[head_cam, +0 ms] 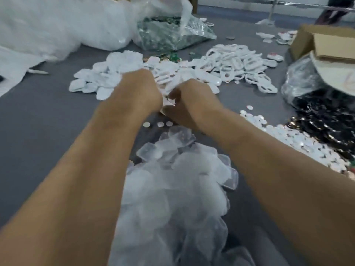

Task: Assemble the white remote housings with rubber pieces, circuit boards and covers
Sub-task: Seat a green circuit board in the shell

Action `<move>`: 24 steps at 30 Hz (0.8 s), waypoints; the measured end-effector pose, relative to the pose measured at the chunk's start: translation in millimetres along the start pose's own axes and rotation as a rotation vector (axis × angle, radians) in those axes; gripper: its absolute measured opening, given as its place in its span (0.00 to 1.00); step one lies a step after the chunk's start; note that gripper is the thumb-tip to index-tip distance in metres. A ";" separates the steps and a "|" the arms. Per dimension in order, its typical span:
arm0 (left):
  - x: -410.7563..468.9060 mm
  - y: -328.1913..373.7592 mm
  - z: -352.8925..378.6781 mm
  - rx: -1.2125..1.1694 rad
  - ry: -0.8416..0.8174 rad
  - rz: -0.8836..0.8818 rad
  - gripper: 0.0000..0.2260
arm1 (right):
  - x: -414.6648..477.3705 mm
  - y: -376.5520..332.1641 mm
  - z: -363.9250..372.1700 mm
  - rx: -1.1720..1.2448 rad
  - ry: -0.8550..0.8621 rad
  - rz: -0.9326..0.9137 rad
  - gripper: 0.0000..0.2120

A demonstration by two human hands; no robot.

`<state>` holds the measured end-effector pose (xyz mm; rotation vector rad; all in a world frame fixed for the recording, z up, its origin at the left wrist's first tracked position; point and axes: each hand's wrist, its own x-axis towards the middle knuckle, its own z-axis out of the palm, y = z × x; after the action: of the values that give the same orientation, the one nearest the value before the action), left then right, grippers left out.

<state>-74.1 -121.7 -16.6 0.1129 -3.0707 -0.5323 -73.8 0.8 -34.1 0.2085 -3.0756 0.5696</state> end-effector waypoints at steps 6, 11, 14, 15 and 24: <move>18.0 -22.1 19.0 -0.122 0.001 0.048 0.07 | 24.8 1.7 20.6 0.140 0.134 -0.020 0.08; -21.8 -7.5 -13.2 -0.588 -0.037 0.194 0.06 | -34.9 14.9 -19.2 0.555 0.244 -0.073 0.11; -73.6 16.1 -26.8 -0.768 0.013 0.430 0.05 | -103.0 39.7 -53.6 1.032 0.141 -0.094 0.11; -93.0 27.2 -25.4 -0.813 -0.006 0.519 0.03 | -130.7 50.0 -63.0 1.204 0.095 -0.086 0.10; -214.4 126.9 60.3 -1.084 -0.186 0.765 0.07 | -304.2 136.6 -76.2 1.314 0.368 0.113 0.11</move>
<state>129.0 33.8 -32.8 -1.0702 -2.1944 -1.9683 208.3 193.7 -20.9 -0.0831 -1.9077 2.1857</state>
